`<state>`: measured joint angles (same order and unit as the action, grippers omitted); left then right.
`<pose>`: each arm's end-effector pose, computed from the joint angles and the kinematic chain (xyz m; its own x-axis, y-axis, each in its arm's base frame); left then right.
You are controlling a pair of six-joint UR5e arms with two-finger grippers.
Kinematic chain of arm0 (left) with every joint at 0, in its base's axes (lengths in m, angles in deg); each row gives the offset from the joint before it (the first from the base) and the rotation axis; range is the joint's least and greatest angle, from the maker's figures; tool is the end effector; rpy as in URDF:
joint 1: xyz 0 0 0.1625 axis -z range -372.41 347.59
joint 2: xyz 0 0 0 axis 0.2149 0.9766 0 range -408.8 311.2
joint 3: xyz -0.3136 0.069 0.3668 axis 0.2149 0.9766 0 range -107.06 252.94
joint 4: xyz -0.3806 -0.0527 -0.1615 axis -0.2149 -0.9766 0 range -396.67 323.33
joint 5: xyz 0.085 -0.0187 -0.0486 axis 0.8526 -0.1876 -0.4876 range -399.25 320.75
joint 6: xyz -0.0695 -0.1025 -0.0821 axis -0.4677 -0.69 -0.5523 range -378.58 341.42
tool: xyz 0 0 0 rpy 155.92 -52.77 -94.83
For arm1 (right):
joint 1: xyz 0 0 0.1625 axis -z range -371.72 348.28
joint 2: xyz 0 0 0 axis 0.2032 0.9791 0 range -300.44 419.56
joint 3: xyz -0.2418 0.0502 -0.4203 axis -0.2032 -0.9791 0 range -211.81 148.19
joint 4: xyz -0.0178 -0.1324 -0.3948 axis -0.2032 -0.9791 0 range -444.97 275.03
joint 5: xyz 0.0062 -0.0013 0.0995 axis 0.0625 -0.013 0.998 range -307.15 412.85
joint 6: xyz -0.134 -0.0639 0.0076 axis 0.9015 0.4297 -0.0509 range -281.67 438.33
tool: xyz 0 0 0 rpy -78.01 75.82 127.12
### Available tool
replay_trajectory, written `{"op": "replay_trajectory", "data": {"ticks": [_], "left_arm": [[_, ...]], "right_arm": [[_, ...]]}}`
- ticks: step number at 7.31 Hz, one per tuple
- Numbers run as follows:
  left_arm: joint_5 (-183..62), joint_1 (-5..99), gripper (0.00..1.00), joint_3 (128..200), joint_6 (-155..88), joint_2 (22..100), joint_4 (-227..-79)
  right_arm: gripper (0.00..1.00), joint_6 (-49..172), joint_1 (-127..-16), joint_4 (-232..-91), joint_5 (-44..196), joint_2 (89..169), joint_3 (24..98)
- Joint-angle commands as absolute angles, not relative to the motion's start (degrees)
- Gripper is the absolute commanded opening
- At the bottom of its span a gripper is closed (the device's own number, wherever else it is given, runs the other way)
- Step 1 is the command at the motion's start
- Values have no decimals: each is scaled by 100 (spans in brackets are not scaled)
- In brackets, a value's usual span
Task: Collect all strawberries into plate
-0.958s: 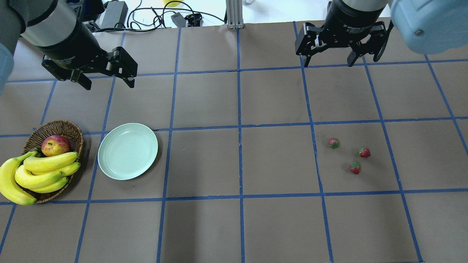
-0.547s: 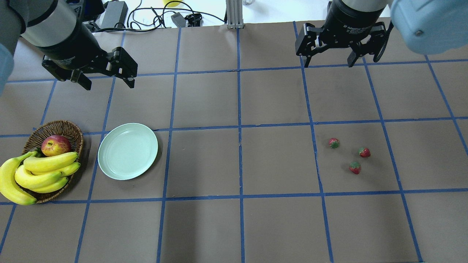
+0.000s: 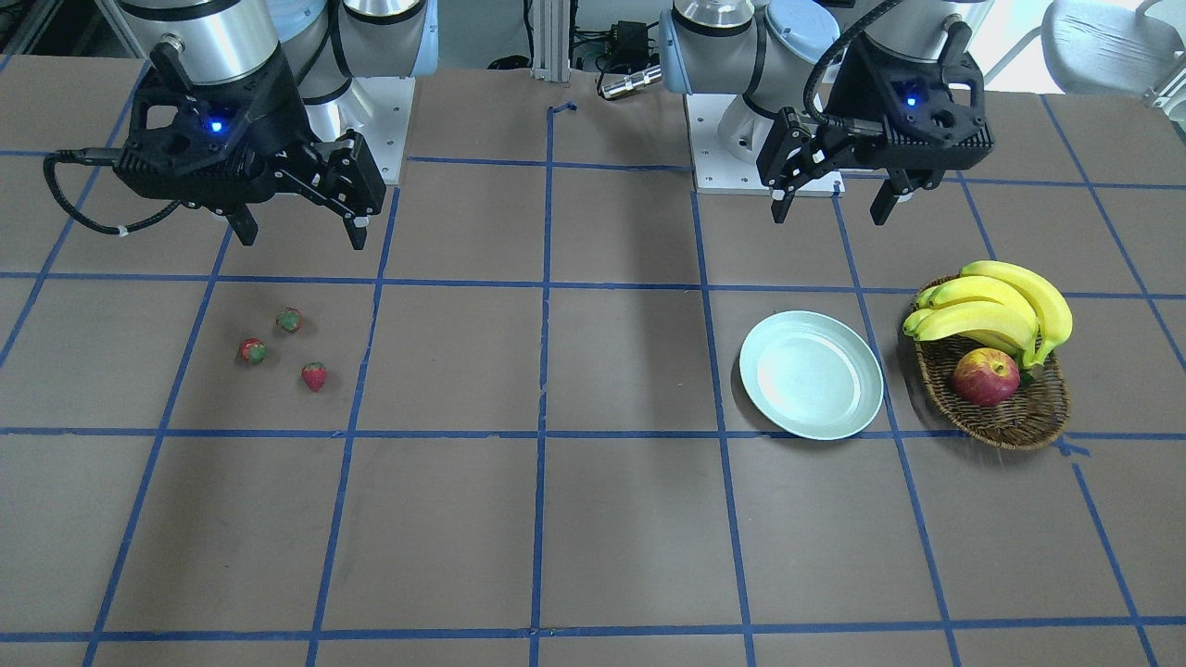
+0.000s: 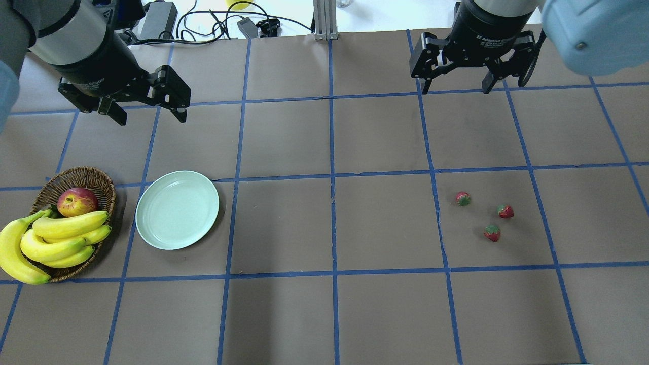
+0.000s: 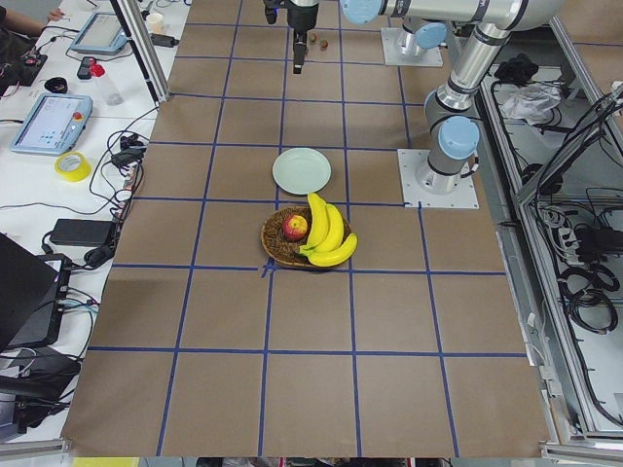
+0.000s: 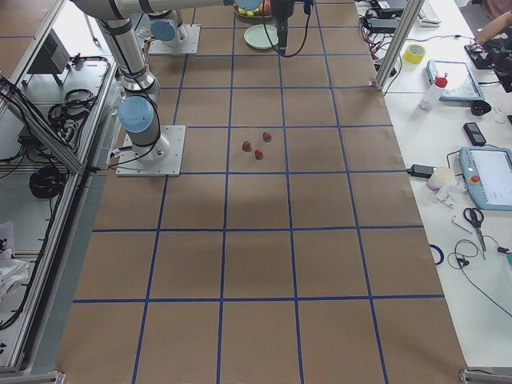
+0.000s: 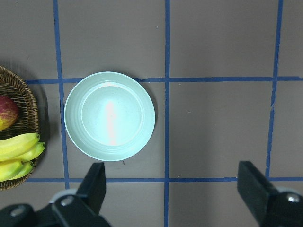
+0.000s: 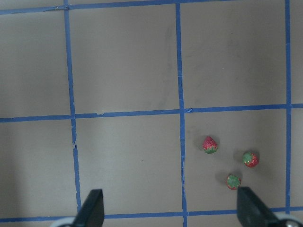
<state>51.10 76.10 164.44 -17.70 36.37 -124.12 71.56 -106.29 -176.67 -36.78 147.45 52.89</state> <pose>-0.1201 -0.4709 0.5336 -0.9999 -0.0114 -0.0076 -0.0106 0.9947 -0.1024 0.1756 -0.5120 0.5320 -0.9992 0.0375 -0.0165 0.0387 0.9957 -0.0839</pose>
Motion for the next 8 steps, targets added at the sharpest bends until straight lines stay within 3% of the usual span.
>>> {"op": "replay_trajectory", "data": {"ticks": [1,3,5,8], "left_arm": [[5102,7610,100,16444,-1770,3637,-12412],[5110,7610,100,16452,-1770,3645,-12412],[5102,7610,100,16452,-1770,3637,-12412],[5102,7610,100,16444,-1770,3619,-12412]], "right_arm": [[100,7156,-10629,-17664,-3671,14745,5318],[100,7208,-10594,-17524,-3688,14719,5554],[100,7620,-10193,-17698,-3662,14667,6290],[100,8209,-9628,-19317,-3671,14254,7397]]}}
